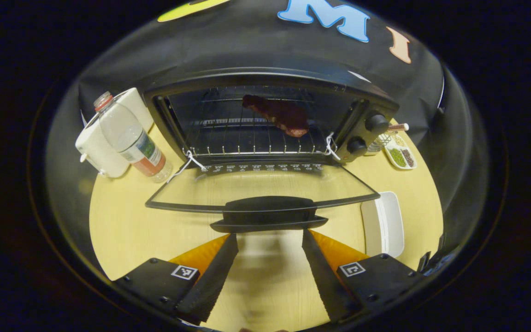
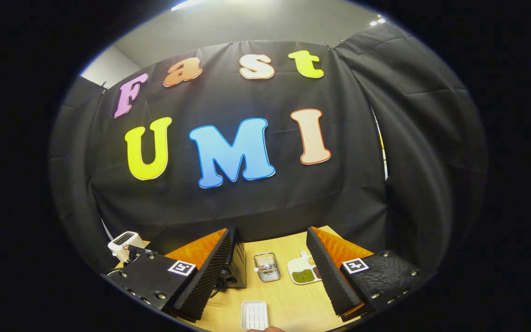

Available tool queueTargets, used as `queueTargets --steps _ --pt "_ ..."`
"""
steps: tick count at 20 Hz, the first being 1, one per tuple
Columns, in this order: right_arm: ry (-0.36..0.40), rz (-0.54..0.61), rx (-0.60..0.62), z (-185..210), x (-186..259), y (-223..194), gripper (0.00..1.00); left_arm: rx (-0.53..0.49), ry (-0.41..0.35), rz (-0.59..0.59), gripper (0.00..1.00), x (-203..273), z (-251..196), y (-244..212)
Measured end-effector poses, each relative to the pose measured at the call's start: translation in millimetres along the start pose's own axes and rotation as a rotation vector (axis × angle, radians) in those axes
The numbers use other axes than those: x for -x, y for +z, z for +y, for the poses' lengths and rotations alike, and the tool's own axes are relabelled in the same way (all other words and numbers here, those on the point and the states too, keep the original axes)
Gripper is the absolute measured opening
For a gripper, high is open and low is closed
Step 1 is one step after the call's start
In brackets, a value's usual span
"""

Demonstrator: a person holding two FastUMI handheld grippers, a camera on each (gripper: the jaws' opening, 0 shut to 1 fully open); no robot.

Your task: Open the electric oven with the left hand, put the food in, and close the electric oven.

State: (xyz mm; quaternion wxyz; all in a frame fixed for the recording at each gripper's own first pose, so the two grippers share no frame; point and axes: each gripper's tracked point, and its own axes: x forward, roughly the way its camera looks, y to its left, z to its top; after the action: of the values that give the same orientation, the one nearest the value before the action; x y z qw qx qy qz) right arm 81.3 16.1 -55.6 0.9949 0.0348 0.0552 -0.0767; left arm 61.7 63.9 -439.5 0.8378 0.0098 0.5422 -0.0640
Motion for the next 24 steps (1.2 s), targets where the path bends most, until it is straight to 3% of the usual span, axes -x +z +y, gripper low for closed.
queueTargets --steps 7,9,11,13,17,18,19,22,24 --pt "-0.014 0.005 -0.005 -9 4 -3 1.0 -0.002 0.009 -0.071 0.96 16 -1 17" --pt "-0.013 0.013 -0.011 -9 5 -5 1.0 -0.01 0.016 -0.083 1.0 19 -1 23" --pt "-0.011 0.018 -0.012 -12 8 -8 1.0 -0.024 0.023 -0.096 0.92 20 -1 30" --pt "-0.011 0.026 -0.01 -13 9 -11 1.0 -0.029 0.028 -0.1 1.0 23 -1 32" --pt "-0.013 0.024 -0.009 -19 9 -10 1.0 -0.031 0.016 -0.15 0.92 36 -10 43" --pt "-0.009 0.026 -0.007 -20 8 -11 1.0 -0.03 -0.002 -0.169 1.0 40 -19 47" --pt "-0.004 0.028 -0.005 -21 7 -11 1.0 -0.025 -0.015 -0.197 0.92 46 -24 52" --pt "0.021 0.027 0.001 -21 4 -9 1.0 -0.025 -0.043 -0.314 1.0 84 -41 69" --pt "0.042 0.028 0.01 -19 2 -4 1.0 -0.032 -0.017 -0.427 1.0 118 -44 85"
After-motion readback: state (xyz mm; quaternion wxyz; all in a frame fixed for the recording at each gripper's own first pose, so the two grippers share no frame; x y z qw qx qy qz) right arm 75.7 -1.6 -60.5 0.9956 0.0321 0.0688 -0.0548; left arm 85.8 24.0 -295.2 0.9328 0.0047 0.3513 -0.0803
